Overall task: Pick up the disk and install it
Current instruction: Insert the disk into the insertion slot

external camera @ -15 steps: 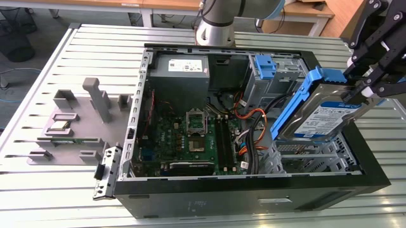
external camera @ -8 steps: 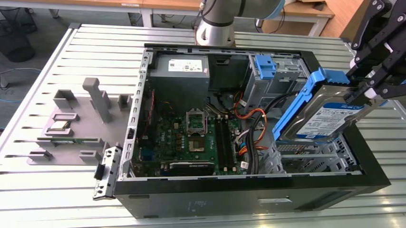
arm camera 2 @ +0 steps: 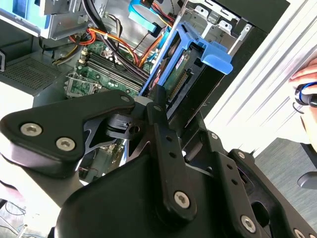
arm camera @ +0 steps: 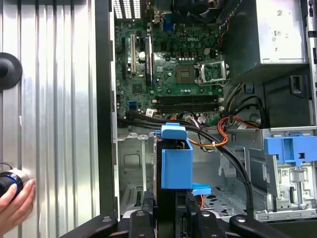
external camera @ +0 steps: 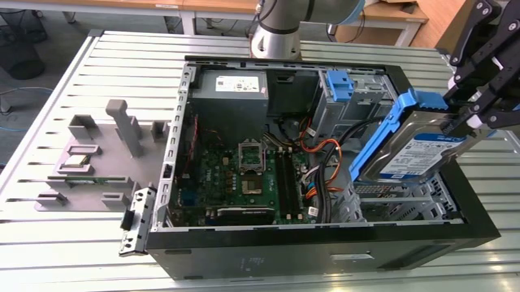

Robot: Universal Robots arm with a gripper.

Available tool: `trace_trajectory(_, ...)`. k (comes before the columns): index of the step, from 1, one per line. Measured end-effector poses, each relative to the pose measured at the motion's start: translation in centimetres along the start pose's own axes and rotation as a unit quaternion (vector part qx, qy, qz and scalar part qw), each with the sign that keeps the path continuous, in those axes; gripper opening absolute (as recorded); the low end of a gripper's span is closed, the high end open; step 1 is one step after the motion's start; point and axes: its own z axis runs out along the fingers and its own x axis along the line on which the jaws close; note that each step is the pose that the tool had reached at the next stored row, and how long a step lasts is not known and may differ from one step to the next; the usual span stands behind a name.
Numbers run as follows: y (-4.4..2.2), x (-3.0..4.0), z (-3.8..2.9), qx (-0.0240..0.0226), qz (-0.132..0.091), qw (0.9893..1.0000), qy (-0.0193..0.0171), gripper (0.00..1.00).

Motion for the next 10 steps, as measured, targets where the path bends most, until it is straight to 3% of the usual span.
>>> trace_trajectory(10, -0.30, 0.13, 0.33, 0.0015, -0.001, 1.0000, 0.0001, 0.35)
